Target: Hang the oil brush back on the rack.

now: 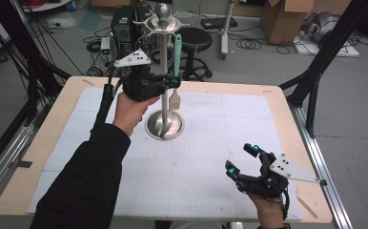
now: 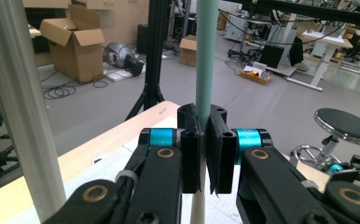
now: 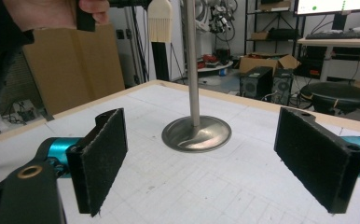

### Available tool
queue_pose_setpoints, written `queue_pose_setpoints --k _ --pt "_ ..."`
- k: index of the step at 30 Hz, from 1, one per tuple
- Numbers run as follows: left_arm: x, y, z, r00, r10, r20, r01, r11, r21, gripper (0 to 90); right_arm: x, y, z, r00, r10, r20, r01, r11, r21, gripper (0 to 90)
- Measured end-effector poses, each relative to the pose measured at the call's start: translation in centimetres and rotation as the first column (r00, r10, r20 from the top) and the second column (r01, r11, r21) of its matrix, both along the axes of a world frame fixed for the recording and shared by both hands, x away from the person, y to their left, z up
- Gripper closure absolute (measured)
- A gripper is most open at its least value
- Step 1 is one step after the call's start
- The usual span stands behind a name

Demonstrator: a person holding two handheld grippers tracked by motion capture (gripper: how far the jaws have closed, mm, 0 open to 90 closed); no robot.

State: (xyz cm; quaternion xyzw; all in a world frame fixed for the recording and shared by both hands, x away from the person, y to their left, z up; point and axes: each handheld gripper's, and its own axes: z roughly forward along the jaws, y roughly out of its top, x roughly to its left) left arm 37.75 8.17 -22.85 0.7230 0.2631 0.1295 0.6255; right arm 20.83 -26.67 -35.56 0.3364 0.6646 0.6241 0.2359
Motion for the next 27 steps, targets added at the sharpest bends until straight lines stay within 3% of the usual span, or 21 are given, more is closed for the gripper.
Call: queue_pose_setpoints --k 9,12,15,17,20,23,27 --pt "0.8 0.2 -0.5 0.9989 0.044 -0.017 -0.043 0.9989 0.02 84.5 0.0 0.2 0.0 0.9998 0.017 -0.004 -0.017 0.9999 -0.002 15.7" --pt "0.5 0.3 -0.7 0.9987 0.049 0.012 -0.049 0.9986 0.02 82.7 0.0 0.2 -0.1 0.9999 0.013 -0.004 -0.013 0.9999 -0.007 15.7" --pt "-0.1 0.8 -1.7 0.9946 0.074 0.073 -0.078 0.9955 0.055 51.6 0.0 -0.1 -0.2 0.9999 -0.011 -0.002 0.011 0.9998 -0.019 15.7" --pt "-0.6 1.9 -2.7 0.9936 0.093 0.063 -0.096 0.9942 0.049 36.5 0.0 -0.4 -0.3 0.9993 -0.037 -0.004 0.036 0.9986 -0.038 15.7" --pt "-1.7 4.1 -4.5 0.9932 0.106 0.05 -0.106 0.9944 0.001 27.8 0.1 -0.9 -0.6 0.9955 -0.094 -0.013 0.093 0.9919 -0.087 15.7" --pt "-3.0 6.4 -6.6 0.995 0.097 0.022 -0.096 0.9943 -0.046 20.8 0.3 -1.4 -1.1 0.9917 -0.125 -0.028 0.122 0.9871 -0.104 15.7" --pt "-5.1 9.5 -9.1 0.9947 0.099 0.026 -0.097 0.9929 -0.068 18.2 0.5 -1.7 -1.8 0.9887 -0.142 -0.047 0.136 0.9841 -0.115 15.7"
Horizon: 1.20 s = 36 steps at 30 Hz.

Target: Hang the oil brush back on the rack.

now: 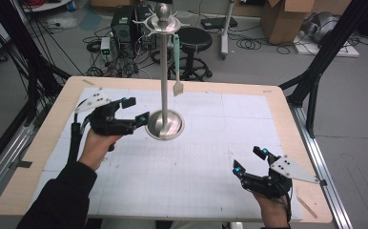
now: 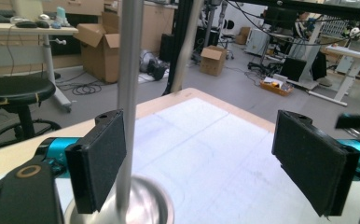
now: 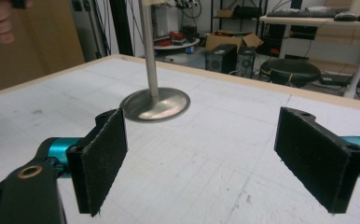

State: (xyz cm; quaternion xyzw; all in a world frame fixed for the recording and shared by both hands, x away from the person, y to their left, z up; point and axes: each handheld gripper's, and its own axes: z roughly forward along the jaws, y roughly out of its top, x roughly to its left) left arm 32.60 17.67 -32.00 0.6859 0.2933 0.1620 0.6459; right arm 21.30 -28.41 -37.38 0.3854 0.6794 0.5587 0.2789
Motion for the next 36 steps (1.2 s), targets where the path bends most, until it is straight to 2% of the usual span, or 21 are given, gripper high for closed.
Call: queue_pose_setpoints --k 5,7,12,14,19,24,36 --pt "-2.0 2.7 -2.3 0.9999 0.011 0.002 -0.011 0.9999 -0.002 18.1 0.0 -0.1 -0.5 1.0 -0.004 -0.007 0.003 1.0 -0.008 15.7" --pt "-2.6 3.4 -2.8 1.0 0.008 0.004 -0.008 1.0 0.001 18.0 0.0 -0.1 -0.6 1.0 -0.004 -0.006 0.004 1.0 -0.004 15.7" --pt "-3.8 4.8 -3.7 0.9996 0.025 0.012 -0.024 0.9995 -0.021 18.1 0.1 -0.2 -0.8 1.0 -0.002 -0.001 0.002 0.9999 0.01 15.7" --pt "-4.2 5.1 -4.1 0.9996 0.028 0.009 -0.028 0.9991 -0.031 18.1 0.1 -0.2 -0.9 1.0 0.003 -0.001 -0.003 0.9999 0.013 15.7" --pt "-4.6 5.2 -4.8 0.9995 0.03 0.006 -0.03 0.9995 -0.013 18.1 0.1 -0.1 -0.9 1.0 0.007 -0.003 -0.007 1.0 0.004 15.7" --pt "-4.9 5.5 -5.3 0.9995 0.033 -0.001 -0.033 0.9993 -0.018 18.2 0.0 0.0 -0.8 1.0 0.0 0.0 0.0 1.0 0.001 15.7" --pt "-4.8 5.9 -5.6 0.9989 0.045 -0.01 -0.045 0.9985 -0.03 18.3 0.0 0.0 -0.8 1.0 0.0 0.0 0.0 1.0 0.001 15.7"
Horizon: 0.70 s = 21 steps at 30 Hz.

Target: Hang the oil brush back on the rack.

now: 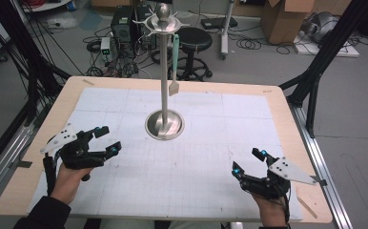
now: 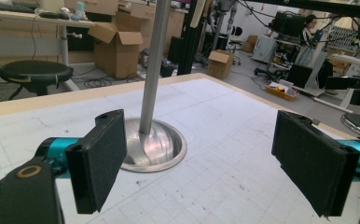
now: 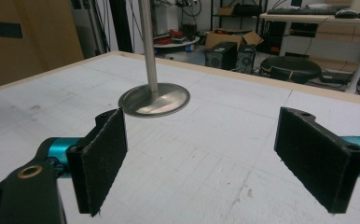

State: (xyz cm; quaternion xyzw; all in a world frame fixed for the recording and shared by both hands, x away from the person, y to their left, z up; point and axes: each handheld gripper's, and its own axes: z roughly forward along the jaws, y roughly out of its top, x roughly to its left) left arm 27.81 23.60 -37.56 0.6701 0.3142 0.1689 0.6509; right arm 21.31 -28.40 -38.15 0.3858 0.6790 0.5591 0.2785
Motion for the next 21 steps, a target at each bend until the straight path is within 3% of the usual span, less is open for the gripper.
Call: queue_pose_setpoints --k 7,13,21 --pt "0.3 0.5 -0.3 1.0 0.004 -0.008 -0.004 1.0 0.003 18.3 0.2 0.0 0.0 1.0 0.002 -0.005 -0.002 1.0 -0.002 15.7" --pt "0.2 1.2 -0.8 0.9993 0.029 -0.023 -0.03 0.9993 -0.025 18.3 0.6 0.3 -0.2 0.9999 0.011 -0.013 -0.011 0.9999 -0.001 15.7" --pt "0.8 2.2 -2.1 0.9937 0.074 -0.084 -0.074 0.9972 -0.001 17.8 1.5 0.2 -0.8 0.9983 -0.017 -0.056 0.016 0.9998 -0.009 15.7"
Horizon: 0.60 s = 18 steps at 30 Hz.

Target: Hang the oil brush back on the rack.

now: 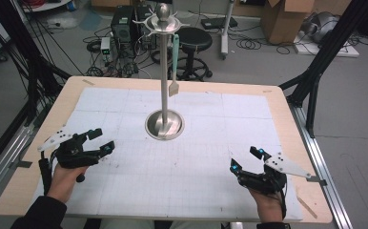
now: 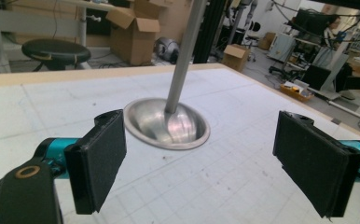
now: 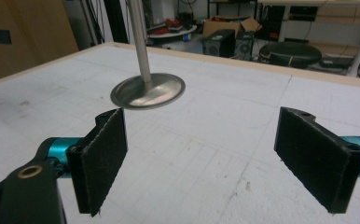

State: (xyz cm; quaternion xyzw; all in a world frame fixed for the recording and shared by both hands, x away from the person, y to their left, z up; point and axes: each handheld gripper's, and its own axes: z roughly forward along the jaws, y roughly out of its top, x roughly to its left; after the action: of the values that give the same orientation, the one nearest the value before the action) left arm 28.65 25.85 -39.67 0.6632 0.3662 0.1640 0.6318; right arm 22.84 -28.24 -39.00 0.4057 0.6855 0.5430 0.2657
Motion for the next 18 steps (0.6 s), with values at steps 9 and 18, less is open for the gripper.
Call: queue_pose_setpoints --k 9,18 --pt "-0.1 0.1 0.0 0.9992 0.005 0.039 -0.004 0.9996 -0.027 18.0 -1.1 -0.7 0.0 0.9999 -0.002 0.015 0.002 1.0 -0.006 15.7" --pt "-0.2 0.2 0.0 0.9995 0.0 0.032 0.001 0.9999 -0.013 18.0 -1.4 -0.7 0.3 0.9994 -0.009 0.034 0.009 0.9999 -0.006 15.7"
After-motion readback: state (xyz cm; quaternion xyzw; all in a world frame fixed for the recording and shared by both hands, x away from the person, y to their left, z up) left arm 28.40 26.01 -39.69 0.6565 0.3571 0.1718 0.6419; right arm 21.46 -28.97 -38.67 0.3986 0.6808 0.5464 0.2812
